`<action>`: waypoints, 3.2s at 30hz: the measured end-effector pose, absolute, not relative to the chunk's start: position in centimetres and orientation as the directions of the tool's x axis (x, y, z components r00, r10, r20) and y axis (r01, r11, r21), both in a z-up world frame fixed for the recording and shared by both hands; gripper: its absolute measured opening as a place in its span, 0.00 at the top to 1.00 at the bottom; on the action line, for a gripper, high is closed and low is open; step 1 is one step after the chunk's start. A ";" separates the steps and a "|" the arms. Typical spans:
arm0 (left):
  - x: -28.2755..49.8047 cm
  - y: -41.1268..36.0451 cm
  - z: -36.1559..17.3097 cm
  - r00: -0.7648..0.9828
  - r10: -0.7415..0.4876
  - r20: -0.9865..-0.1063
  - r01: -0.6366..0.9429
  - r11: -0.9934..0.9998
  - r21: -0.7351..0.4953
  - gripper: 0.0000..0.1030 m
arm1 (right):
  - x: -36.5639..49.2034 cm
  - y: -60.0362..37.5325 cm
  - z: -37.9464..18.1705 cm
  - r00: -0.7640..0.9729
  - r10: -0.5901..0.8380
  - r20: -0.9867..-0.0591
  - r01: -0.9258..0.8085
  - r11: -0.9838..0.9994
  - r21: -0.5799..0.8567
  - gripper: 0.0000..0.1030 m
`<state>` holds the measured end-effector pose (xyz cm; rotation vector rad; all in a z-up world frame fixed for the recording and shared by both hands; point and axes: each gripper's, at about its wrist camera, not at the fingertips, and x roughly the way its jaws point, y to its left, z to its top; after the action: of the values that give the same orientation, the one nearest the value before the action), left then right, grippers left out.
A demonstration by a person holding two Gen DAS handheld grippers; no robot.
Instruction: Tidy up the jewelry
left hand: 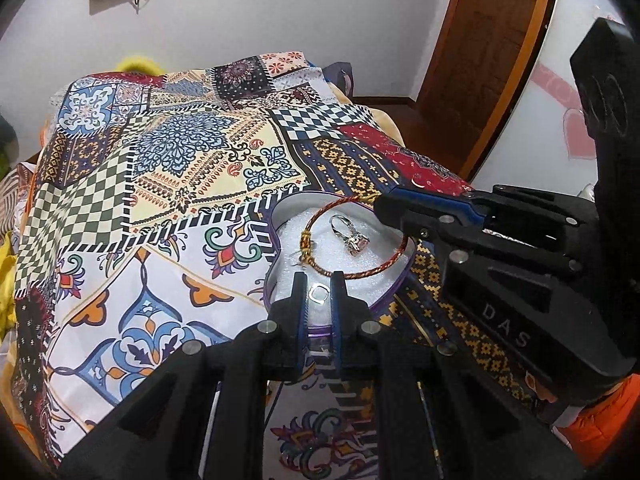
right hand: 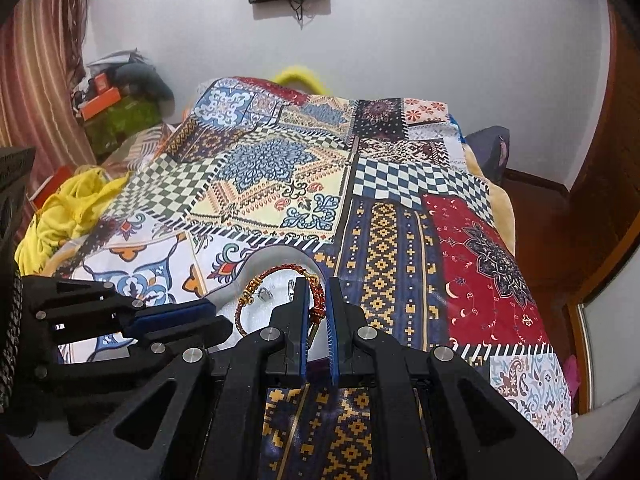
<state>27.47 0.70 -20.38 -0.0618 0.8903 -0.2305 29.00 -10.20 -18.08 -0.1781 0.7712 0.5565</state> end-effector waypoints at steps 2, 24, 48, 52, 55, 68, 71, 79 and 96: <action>27.5 0.6 -20.5 0.602 -0.229 -0.765 0.177 0.972 -0.151 0.91 | 29.2 -10.2 -18.2 0.574 0.411 -0.709 -0.541 0.840 0.049 0.93; 25.8 1.8 -17.5 0.638 -0.200 -0.744 0.133 0.980 -0.149 0.76 | 27.1 -11.9 -15.3 0.601 0.418 -0.682 -0.529 0.847 0.053 0.68; 18.2 3.1 -15.8 0.646 -0.132 -0.752 0.111 0.991 -0.079 0.66 | 21.5 -13.6 -15.8 0.585 0.409 -0.700 -0.504 0.860 0.081 0.67; 17.2 3.5 -17.0 0.625 -0.138 -0.769 0.104 0.990 -0.093 0.66 | 20.9 -13.5 -17.2 0.555 0.405 -0.727 -0.504 0.858 0.093 0.67; 16.8 3.6 -17.8 0.610 -0.137 -0.780 0.103 0.990 -0.093 0.66 | 20.4 -13.0 -18.3 0.526 0.406 -0.747 -0.511 0.853 0.104 0.67; 16.2 3.7 -20.8 0.561 -0.150 -0.814 0.125 0.987 -0.096 0.66 | 20.1 -10.9 -21.7 0.430 0.410 -0.804 -0.551 0.825 0.126 0.67; 16.4 3.3 -21.1 0.563 -0.151 -0.813 0.142 0.986 -0.085 0.66 | 20.2 -11.0 -22.0 0.423 0.410 -0.808 -0.552 0.824 0.128 0.67; 18.2 2.5 -22.5 0.555 -0.151 -0.818 0.156 0.985 -0.076 0.70 | 20.3 -11.0 -22.2 0.419 0.422 -0.804 -0.568 0.813 0.131 0.67; 18.8 1.6 -22.7 0.566 -0.190 -0.802 0.209 0.974 -0.083 0.95 | 20.8 -10.5 -22.2 0.415 0.433 -0.800 -0.581 0.803 0.133 0.67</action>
<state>18.78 1.57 -22.66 0.0223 0.9402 -0.2347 20.77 -10.49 -22.21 -0.1751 0.9480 0.6410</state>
